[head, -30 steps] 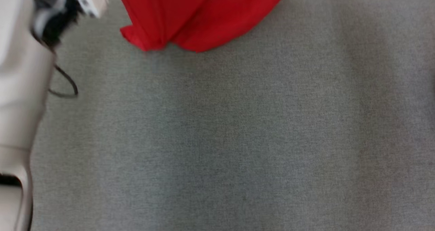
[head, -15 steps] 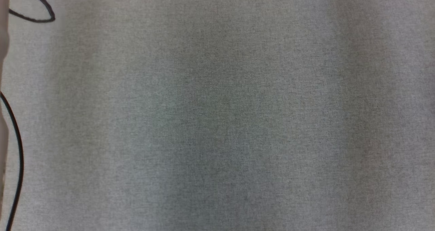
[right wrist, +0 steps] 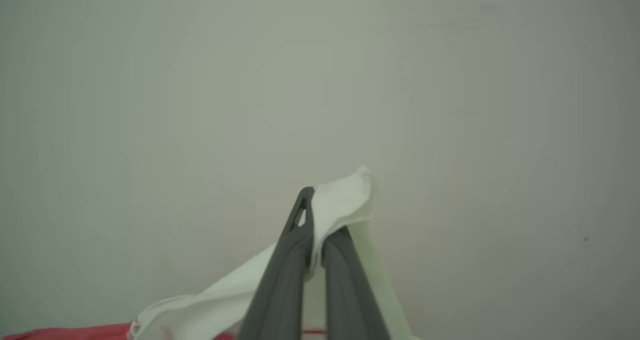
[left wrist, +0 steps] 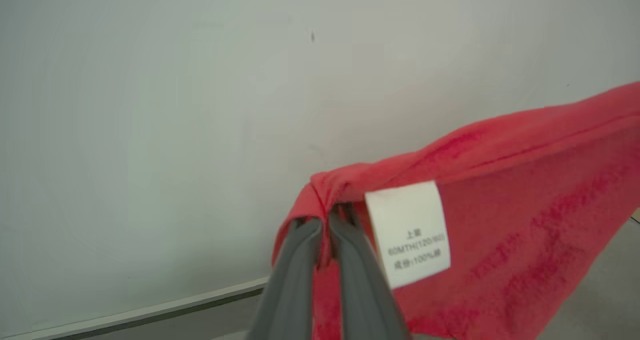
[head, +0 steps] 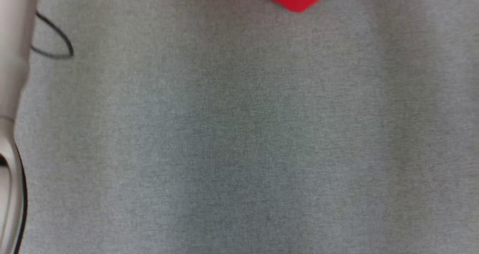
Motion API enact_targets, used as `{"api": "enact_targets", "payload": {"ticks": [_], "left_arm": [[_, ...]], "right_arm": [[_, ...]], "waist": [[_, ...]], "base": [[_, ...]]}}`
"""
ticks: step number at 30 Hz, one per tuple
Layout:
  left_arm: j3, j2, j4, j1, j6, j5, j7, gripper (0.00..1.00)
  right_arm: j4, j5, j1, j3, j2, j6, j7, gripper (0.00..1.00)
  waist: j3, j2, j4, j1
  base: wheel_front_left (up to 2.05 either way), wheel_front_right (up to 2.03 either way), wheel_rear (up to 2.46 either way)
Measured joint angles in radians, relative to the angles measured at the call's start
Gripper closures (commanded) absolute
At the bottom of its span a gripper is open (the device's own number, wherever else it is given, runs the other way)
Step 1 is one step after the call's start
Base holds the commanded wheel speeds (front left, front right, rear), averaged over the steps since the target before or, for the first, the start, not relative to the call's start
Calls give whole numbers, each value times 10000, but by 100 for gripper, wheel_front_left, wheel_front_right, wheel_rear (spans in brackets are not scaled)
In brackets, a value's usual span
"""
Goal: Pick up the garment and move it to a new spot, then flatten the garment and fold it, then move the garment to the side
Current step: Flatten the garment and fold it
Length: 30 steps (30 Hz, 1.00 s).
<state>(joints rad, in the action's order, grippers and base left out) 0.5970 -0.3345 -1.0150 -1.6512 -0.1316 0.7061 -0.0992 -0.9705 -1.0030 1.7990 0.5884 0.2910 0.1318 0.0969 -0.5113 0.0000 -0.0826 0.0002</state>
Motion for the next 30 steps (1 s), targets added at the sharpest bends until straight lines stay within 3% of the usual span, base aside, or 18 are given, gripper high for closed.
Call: {"api": "enact_targets", "payload": {"ticks": [7,14,22,30], "left_arm": [[1419,-872,1058,1642,2,1127,-696,100],[3024,-2021,2650,3878,0,2947,-3055,100],[4236,-3388,5196,5960,0,4508,-4475,100],[5208,-4470,7505,7430,6,5051,-5503,100]], "right_arm": [[1289,-589,-2023,1296,654,0,-1352,100],[2834,-1304,-4511,2548,1628,0,-3239,100],[4974,-2000,-7143,3461,3386,0,-5891,100],[8518,-2625,-9739,4142,5415,0,-8512,100]], "waist": [[853,0,-120,-1],[2368,0,-269,-3],[4210,0,-379,-5],[5211,0,-427,-6]], "base": [[0,0,0],[0,0,0],[0,0,0],[0,0,0]]}}
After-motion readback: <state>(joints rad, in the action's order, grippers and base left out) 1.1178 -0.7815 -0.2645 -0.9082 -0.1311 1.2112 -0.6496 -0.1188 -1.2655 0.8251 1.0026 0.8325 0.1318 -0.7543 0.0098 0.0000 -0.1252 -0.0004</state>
